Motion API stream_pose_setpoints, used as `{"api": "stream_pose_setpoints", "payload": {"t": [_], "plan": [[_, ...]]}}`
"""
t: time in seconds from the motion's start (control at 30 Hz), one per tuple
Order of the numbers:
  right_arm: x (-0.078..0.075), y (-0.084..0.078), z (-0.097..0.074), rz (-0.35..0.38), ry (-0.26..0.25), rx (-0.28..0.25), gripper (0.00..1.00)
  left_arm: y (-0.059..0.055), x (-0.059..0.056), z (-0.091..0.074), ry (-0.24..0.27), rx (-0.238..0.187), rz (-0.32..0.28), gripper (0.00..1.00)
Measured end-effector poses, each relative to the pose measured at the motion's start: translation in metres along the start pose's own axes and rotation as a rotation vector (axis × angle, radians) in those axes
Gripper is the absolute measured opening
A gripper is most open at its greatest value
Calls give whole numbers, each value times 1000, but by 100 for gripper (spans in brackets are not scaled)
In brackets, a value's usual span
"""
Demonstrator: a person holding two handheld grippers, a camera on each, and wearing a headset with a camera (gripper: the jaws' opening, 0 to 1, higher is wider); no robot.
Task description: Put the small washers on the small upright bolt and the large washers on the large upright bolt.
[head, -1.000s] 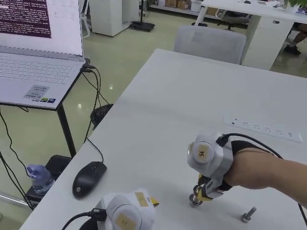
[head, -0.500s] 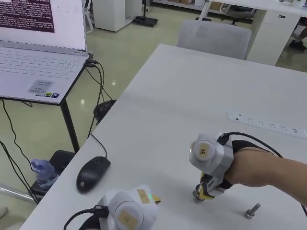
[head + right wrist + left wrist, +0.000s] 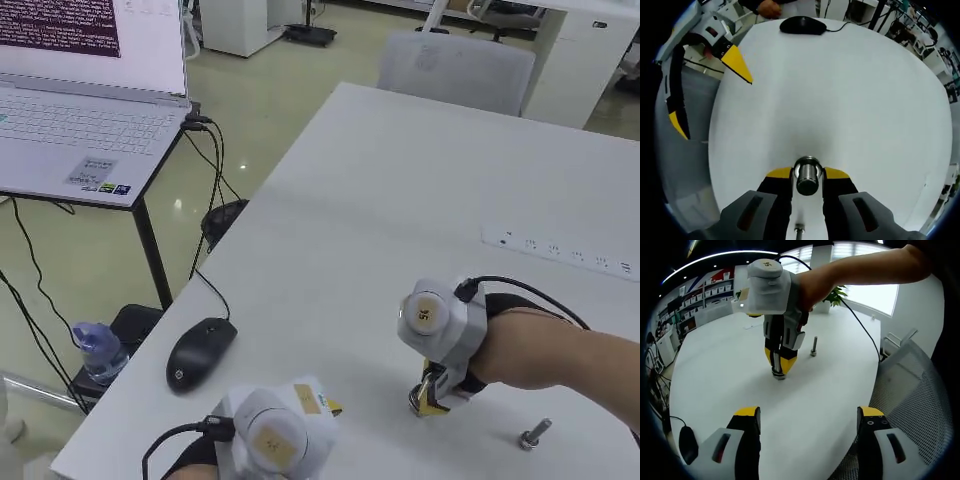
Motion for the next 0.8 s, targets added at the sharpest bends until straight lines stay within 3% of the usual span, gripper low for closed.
{"api": "stream_pose_setpoints", "payload": {"t": [0.57, 0.8], "plan": [[0, 1, 0, 7, 1, -4, 24, 4, 2, 0, 1, -4, 5, 79], [0, 0, -2, 28, -14, -32, 25, 6, 0, 0, 0, -2, 11, 79]]}}
Point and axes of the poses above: the centre of the closed fingertips' face, and the gripper's own axes: z roughly forward along the fingers, x roughly to its left, y roughly out of its top, the point moved 4 cm from there along -z, roughly backward along the fingers, and after that the axes turned 6 degrees about -y, right-handed, at the moved point
